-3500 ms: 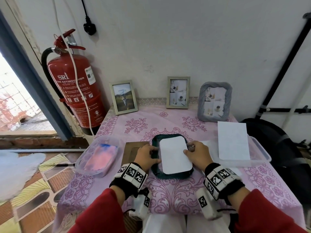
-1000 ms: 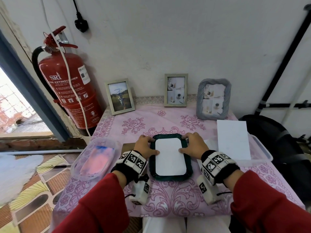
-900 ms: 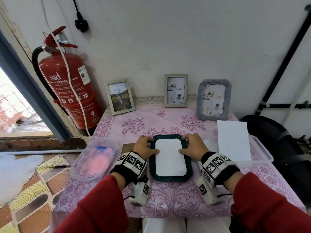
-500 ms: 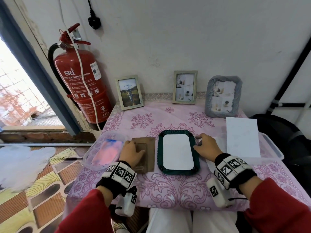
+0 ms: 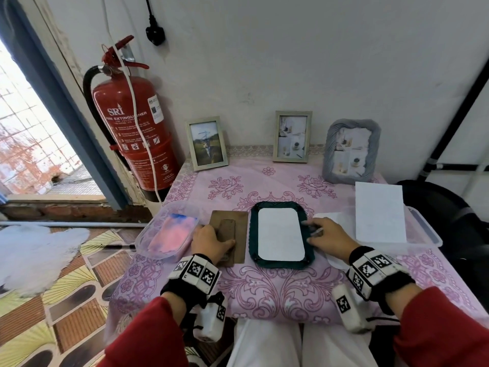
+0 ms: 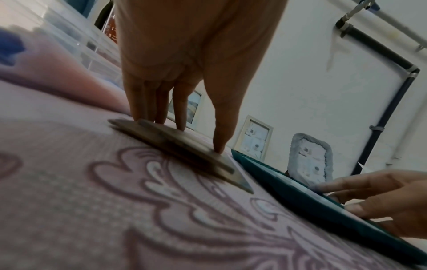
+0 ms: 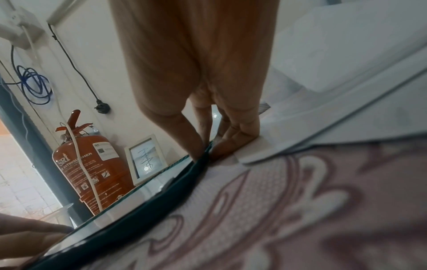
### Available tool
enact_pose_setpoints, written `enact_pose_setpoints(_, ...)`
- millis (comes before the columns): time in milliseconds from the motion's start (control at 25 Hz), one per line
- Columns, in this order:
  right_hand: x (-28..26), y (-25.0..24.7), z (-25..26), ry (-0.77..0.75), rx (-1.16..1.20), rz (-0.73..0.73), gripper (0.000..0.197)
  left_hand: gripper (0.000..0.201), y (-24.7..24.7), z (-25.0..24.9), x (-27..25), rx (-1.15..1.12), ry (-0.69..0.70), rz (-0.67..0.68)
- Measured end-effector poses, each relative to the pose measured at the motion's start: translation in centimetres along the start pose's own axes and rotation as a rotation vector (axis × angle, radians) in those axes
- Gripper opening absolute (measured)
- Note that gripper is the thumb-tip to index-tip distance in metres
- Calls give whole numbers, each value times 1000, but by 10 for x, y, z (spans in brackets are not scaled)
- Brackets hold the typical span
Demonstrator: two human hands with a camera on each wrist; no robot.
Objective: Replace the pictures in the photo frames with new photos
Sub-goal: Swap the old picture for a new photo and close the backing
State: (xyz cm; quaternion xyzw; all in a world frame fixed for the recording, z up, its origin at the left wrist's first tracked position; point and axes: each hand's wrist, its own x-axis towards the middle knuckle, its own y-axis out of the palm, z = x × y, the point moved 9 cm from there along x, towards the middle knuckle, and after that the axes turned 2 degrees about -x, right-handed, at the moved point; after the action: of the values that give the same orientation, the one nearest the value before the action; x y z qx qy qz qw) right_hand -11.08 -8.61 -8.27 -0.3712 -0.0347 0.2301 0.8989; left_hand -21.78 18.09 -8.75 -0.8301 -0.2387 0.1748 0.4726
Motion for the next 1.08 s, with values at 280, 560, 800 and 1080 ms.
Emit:
enact_pose_setpoints(280,-4,0,-3,-19,38,-20,44,47,-22,-19,-3,-222,60,-103)
enact_pose_setpoints(560,-6,0,-3,-28,50,-8,41,30,-62,-27,15,-444,29,-149)
enact_pose_setpoints(800,-5,1,-6,-19,80,-1,42,26,-70,-50,22,-779,77,-154)
enact_pose_setpoints(1080,-6,1,-3,-33,72,1,42,29,17,-68,7,-938,-37,100)
